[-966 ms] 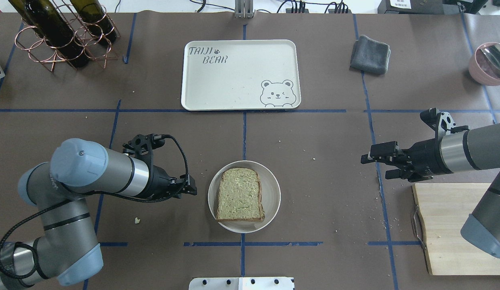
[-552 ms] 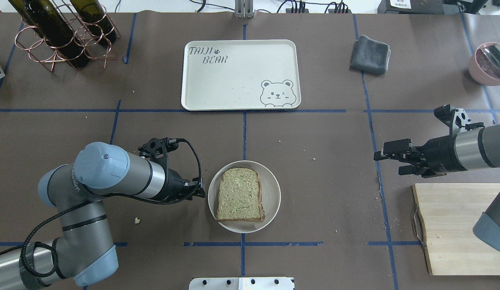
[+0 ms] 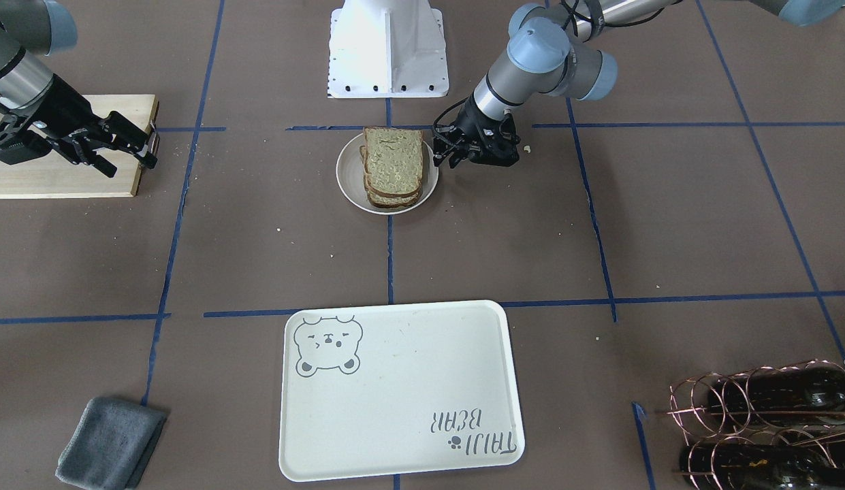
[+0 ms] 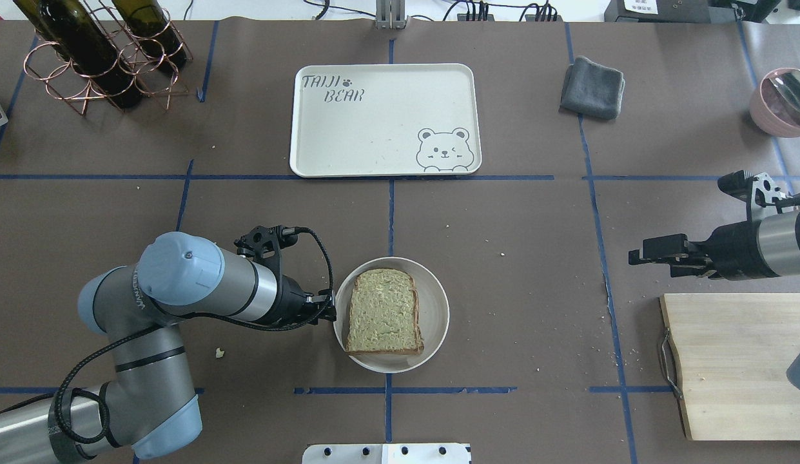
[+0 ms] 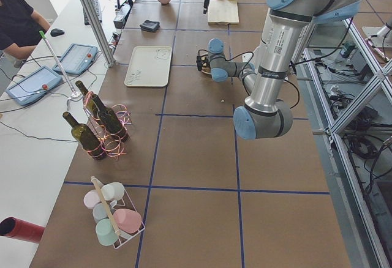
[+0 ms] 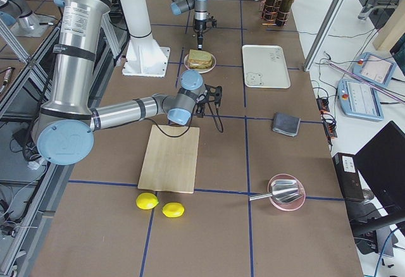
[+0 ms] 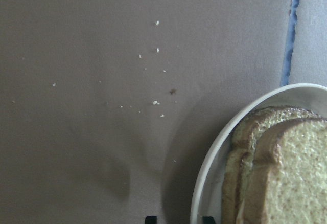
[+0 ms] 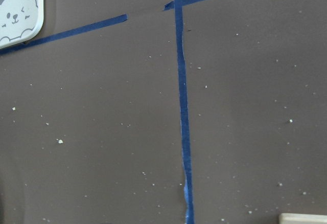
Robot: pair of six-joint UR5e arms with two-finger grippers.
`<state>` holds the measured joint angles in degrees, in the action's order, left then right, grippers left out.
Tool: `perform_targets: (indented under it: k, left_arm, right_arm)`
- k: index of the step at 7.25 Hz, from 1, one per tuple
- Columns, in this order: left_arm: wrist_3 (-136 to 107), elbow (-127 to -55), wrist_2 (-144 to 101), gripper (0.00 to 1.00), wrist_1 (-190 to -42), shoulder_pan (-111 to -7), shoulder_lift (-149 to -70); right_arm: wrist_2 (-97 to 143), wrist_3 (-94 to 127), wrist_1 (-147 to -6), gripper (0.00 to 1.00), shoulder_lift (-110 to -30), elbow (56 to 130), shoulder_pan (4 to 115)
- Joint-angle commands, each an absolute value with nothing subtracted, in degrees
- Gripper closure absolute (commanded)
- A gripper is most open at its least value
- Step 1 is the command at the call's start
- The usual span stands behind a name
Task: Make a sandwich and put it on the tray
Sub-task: 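Grasp the plate rim nearest the left gripper while the right arm retracts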
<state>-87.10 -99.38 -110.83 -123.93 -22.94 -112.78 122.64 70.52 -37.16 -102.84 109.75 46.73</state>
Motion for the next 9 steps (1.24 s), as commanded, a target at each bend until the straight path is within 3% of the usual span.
perform_targets:
  k: [1,4,9]
  left_arm:
    - [-87.1,-98.97,-110.83,0.6,-123.93,-22.59,-113.03]
    - [-87.1,-98.44,-110.83,0.65,-123.93,-22.59,-113.99]
    - [-87.1,-96.07,-110.74,0.75,-124.01,-22.41,-115.75]
  right_arm:
    - [122.78,59.9,-40.05,0.0,-104.5,110.38,48.86]
    - [130.31,42.95,-53.5,0.0,-104.15,113.38,57.7]
    - [130.43,42.54,-53.53,0.0,-104.41,113.2,58.36]
